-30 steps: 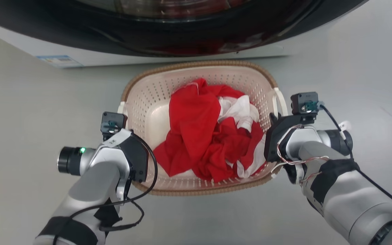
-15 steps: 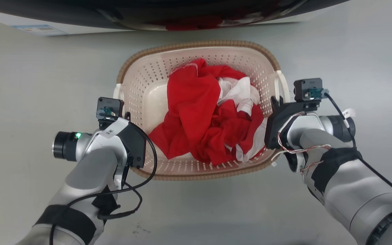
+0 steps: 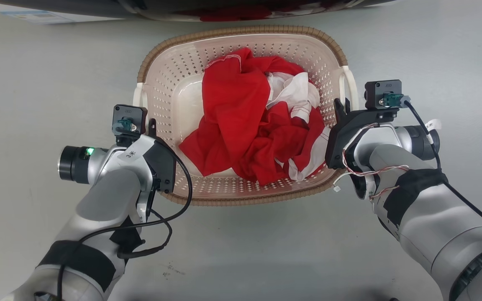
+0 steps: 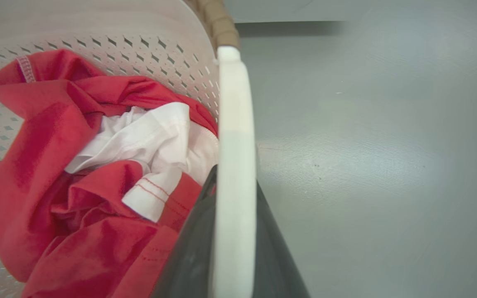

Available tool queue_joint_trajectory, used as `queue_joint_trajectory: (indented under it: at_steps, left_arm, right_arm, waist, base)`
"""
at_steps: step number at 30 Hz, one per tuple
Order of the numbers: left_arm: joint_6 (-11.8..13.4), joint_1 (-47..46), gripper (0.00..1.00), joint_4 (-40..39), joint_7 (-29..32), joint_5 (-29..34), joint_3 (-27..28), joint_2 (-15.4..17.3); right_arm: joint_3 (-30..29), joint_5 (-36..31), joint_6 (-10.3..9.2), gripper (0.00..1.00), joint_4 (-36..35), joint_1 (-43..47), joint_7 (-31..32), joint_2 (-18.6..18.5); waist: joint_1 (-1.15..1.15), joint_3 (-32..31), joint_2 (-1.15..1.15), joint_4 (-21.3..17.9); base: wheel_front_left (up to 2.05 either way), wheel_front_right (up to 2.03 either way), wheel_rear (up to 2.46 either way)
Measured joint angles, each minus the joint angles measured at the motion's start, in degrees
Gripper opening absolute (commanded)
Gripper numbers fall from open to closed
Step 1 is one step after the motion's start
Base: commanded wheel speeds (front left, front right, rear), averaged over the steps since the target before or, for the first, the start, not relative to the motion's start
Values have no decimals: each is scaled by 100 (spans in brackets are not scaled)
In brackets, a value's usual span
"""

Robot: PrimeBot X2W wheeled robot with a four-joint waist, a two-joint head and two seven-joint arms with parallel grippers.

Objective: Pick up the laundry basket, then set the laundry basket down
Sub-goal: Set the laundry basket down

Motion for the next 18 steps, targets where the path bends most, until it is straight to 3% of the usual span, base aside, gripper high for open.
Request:
queue_joint_trajectory:
  at_steps: [18]
  left_arm:
    - [-29,-196,0,149,-218,8,-2,-25]
  right_arm:
    - [7,2,0,0,18,-90,-169,3]
  waist:
    - [-1,168,0,28]
  base:
    - [0,0,0]
